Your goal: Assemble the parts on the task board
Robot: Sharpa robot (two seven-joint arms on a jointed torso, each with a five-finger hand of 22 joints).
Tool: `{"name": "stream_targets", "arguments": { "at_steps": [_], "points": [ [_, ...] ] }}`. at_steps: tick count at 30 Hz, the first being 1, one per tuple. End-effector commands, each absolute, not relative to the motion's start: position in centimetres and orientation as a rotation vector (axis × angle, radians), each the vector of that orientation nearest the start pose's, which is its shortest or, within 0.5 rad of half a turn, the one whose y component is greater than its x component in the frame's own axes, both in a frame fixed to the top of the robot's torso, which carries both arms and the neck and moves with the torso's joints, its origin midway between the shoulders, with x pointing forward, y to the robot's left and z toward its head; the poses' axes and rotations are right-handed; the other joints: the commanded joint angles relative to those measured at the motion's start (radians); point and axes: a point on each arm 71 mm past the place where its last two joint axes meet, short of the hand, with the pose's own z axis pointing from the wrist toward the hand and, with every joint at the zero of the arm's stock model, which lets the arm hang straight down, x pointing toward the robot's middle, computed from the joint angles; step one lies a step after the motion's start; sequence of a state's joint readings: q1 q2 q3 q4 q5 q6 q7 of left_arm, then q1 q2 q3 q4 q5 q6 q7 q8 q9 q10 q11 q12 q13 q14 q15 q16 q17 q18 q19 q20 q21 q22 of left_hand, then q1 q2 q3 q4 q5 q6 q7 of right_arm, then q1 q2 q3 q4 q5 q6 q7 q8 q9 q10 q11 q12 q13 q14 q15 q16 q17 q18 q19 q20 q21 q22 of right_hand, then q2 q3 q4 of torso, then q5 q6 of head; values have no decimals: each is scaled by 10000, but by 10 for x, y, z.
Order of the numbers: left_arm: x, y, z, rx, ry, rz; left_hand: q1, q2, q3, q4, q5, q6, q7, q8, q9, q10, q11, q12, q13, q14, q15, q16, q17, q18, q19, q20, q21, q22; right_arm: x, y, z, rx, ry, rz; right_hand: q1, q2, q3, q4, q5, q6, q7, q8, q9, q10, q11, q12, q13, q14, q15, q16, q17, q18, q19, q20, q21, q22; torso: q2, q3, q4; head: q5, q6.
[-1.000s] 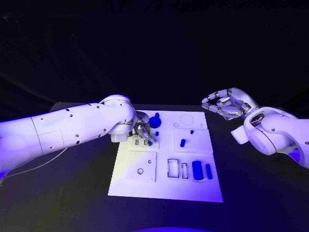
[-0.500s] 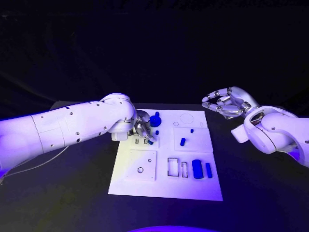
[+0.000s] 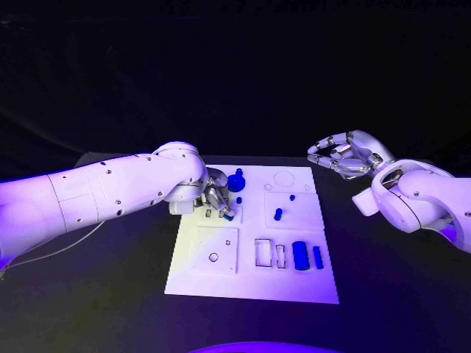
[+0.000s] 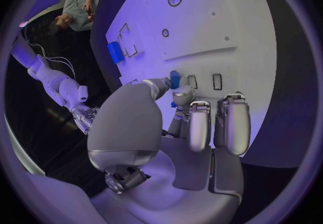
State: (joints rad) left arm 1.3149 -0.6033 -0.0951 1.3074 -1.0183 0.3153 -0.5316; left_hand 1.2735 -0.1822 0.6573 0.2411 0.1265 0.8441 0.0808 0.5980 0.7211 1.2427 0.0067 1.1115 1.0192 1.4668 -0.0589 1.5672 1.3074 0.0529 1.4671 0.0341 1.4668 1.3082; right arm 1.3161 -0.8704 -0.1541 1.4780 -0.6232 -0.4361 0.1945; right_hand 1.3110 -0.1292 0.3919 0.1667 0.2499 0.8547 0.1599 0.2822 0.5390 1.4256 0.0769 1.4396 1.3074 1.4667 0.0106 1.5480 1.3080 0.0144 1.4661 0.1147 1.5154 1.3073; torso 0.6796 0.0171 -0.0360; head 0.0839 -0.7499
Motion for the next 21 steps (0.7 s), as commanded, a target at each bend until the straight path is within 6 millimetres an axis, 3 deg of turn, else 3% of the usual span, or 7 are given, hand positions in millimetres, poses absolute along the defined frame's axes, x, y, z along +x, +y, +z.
{"name": "stream_targets", "arguments": {
  "at_steps": [1, 2, 4, 6, 9, 14, 21],
  "points": [
    [516, 155, -207, -845, 24440, -4615, -168, -58, 1476, -1434, 1005, 31, 105, 8, 116, 47, 73, 7, 43, 1040, 76, 36, 2634, -81, 47, 76, 73, 575, 502, -234, -164, 4971, 15767, 10697, -18, -84, 74, 8, 52, -57, 8, 61, 17, -54, 8, -39, 1058, 818, -47, -40, 1725, 36, 607, -26, -41, 2157, -5, 4, 11, -5, 15],
    [516, 155, -206, -1067, 24408, -4780, -284, -56, 1700, -1629, 1494, 78, 127, 24, 182, 97, 71, 35, 75, 1040, 91, 36, 2634, -85, 55, 86, 85, 596, 502, -234, -164, 4973, 15763, 10693, -25, -91, 72, 11, 57, -70, 12, 60, 18, -60, 11, -44, 1052, 817, -46, -42, 1720, 36, 608, -26, -39, 2158, -5, 4, 14, -6, 18],
    [516, 157, -205, -1646, 24283, -5204, -331, -57, 1757, -1689, 1565, 89, 129, 23, 202, 109, 69, 41, 83, 1040, 94, 36, 2634, -87, 58, 91, 90, 603, 502, -235, -164, 4979, 15755, 10682, -25, -91, 72, 11, 57, -70, 12, 60, 18, -60, 11, -44, 1052, 817, -46, -42, 1720, 36, 608, -26, -39, 2158, -4, 3, 20, -11, 20],
    [515, 159, -204, -2322, 24114, -5660, -487, -100, 1963, -1901, 2093, 211, 107, 53, 272, 232, 48, 139, 184, 1040, 78, 36, 2634, -81, 46, 88, 85, 589, 502, -235, -164, 4984, 15749, 10672, -25, -91, 72, 11, 57, -70, 12, 60, 18, -60, 11, -44, 1052, 817, -46, -42, 1720, 36, 608, -26, -39, 2158, -1, 4, 21, -7, 29],
    [514, 162, -202, -3153, 23814, -6146, -684, -142, 2110, -2065, 2431, 310, 77, 68, 339, 323, 16, 187, 238, 1040, 51, 36, 2634, -78, 40, 65, 84, 585, 502, -236, -164, 4996, 15737, 10649, -35, -95, 70, 17, 60, -82, 15, 59, 19, -64, 13, -49, 1046, 814, -45, -46, 1709, 40, 597, -26, -55, 2146, 0, 3, 15, 4, 60],
    [512, 171, -198, -4008, 23071, -6547, -955, -244, 2271, -2289, 2856, 480, 8, 114, 446, 498, -50, 305, 370, 1040, -8, 36, 2634, -75, 37, 10, 86, 584, 503, -239, -165, 5036, 15684, 10569, -55, -102, 66, 30, 64, -98, 21, 61, 21, -64, 17, -49, 1046, 815, -42, -46, 1710, 40, 599, -24, -54, 2147, -4, 12, 40, 7, 69],
    [506, 179, -200, -3825, 22470, -6314, -1045, -294, 2327, -2378, 3033, 552, -23, 132, 491, 574, -79, 361, 435, 1040, -36, 36, 2634, -80, 51, -18, 100, 611, 504, -242, -165, 5092, 15611, 10474, -74, -106, 61, 43, 66, -110, 24, 62, 23, -78, 21, -62, 1031, 811, -40, -52, 1693, 43, 592, -23, -64, 2139, -18, 2, 54, 20, 72]
  ]
}}
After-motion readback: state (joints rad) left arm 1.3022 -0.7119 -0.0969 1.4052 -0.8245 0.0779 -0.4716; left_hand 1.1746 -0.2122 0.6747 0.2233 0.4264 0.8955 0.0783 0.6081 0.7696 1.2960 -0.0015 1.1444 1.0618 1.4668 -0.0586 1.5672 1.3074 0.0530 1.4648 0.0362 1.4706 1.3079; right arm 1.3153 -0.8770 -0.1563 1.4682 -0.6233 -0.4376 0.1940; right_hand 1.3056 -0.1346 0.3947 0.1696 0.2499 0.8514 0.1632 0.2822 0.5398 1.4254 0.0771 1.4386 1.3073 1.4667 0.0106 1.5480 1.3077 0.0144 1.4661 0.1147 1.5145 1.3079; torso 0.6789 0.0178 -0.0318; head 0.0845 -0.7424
